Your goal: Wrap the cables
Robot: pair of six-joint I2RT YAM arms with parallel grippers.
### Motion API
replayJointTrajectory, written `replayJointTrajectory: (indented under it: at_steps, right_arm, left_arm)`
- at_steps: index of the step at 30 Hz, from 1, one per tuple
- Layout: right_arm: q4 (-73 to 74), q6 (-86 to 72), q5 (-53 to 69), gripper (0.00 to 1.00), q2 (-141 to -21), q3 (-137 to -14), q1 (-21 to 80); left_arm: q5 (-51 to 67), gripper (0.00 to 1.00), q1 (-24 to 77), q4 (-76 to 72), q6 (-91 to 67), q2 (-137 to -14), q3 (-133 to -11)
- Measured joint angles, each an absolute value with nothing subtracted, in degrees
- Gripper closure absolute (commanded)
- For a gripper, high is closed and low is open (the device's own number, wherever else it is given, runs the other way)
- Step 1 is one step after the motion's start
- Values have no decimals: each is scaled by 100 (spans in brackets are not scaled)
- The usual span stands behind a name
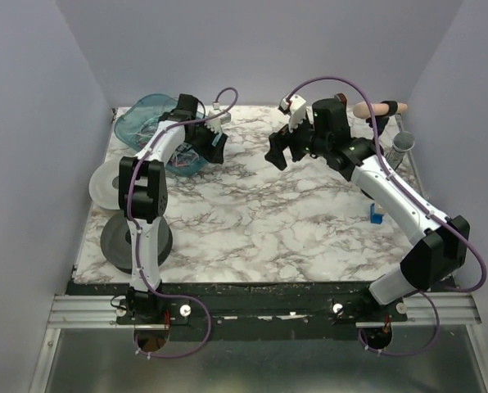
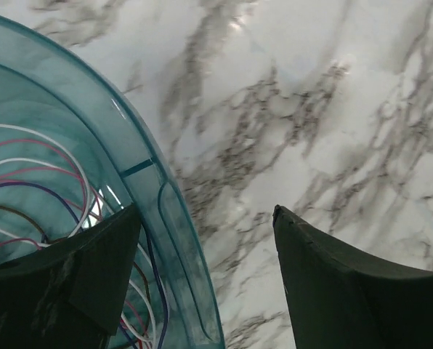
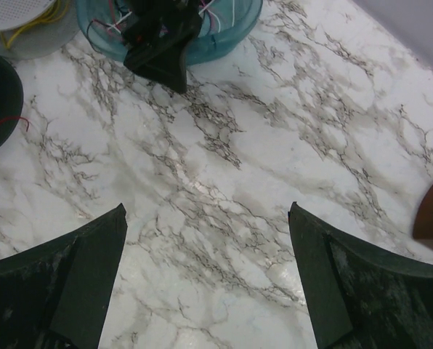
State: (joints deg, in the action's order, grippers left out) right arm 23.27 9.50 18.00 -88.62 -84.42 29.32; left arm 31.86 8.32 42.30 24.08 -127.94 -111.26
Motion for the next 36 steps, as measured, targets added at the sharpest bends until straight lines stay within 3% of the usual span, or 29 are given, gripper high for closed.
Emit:
replayJointTrajectory:
  at_steps: [16, 20, 23, 30, 36]
  right_arm:
    - [2333, 788, 532, 0, -7636, -7780, 2864]
    - [2331, 471, 469, 0, -7509, -7797, 2659]
    - [2344, 287, 491, 0, -7640, -7990, 2574]
    - [2294, -215, 974, 0, -8101, -8643, 2469]
    - [2053, 484, 3385, 0, -8079, -8602, 2399]
  left_arm:
    - [4716, 18, 2989, 6648, 4377, -12267, -10639]
    - [4984, 6, 3358, 7303, 4904, -12254, -10665]
    - [5019, 1, 3363, 7537, 5024, -12245, -10914]
    - [5063, 2, 2797, 7627, 5221, -11622, -11297]
    - [4705, 4, 1769, 6670, 3481, -11144, -11231]
